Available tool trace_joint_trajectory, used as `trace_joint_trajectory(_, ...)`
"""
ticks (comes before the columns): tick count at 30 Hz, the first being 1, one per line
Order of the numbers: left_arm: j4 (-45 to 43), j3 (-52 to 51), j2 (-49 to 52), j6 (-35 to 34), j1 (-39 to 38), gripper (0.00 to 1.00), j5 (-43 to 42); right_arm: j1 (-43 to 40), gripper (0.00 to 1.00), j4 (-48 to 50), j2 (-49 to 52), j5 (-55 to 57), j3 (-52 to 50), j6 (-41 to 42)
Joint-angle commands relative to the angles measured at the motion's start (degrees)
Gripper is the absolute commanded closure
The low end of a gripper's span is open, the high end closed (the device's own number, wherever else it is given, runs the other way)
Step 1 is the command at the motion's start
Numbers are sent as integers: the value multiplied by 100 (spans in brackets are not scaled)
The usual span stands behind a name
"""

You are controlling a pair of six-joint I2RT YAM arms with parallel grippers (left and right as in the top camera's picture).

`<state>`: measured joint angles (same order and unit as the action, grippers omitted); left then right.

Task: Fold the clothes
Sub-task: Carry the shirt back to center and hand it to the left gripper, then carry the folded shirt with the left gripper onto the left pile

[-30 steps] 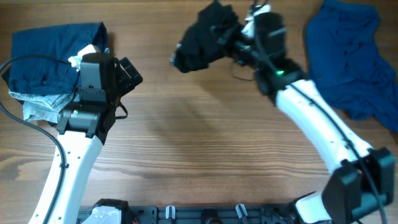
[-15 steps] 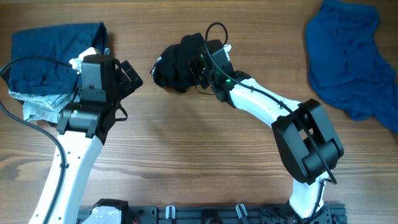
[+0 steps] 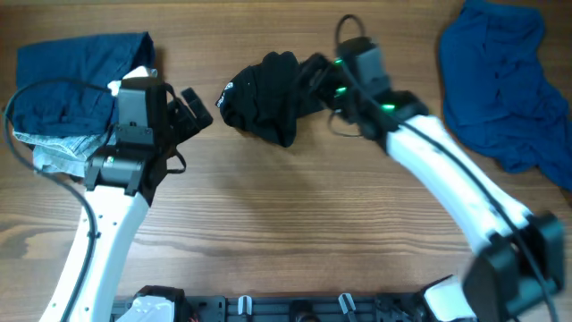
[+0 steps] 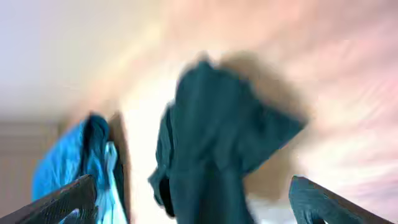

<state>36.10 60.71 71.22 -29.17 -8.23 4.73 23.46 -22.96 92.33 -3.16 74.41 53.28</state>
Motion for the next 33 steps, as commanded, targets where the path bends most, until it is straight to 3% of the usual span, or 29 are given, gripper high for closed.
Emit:
trace_joint_trajectory(1, -120, 17, 535, 1202, -452, 0, -756, -767, 0, -74, -651, 122, 90, -1445)
trace_joint_trajectory(6, -503, 17, 1381, 2776, -1377, 0, -769, -2022, 0, -396, -761, -1220, 90, -2398)
trace_joint_trajectory(11, -1552, 17, 2017, 4124, -2529, 0, 914, -2754, 0, -828, -743, -1493, 90, -2640)
trace_joint_trajectory(16, -2234, 17, 2815, 5257, -2955, 0, 1878, -2785, 0, -903, -743, -1475, 90, -2669)
trace_joint_trajectory(20, -2684, 24, 3351, 5565, -2953, 0, 2302, -2785, 0, -905, -743, -1473, 90, -2651)
trace_joint_trajectory(28, -3709, 28, 3770, 5552, -2747, 0, 2555, -2782, 0, -966, -743, -1491, 90, -2632)
trace_joint_trajectory(30, -3576, 28, 3823, 5552, -2750, 3, 2474, -2782, 0, -988, -743, -1491, 90, -2629)
trace_joint_trajectory(33, -3506, 28, 4004, 5556, -2750, 17, 2430, -2782, 0, -984, -743, -1491, 90, -2629)
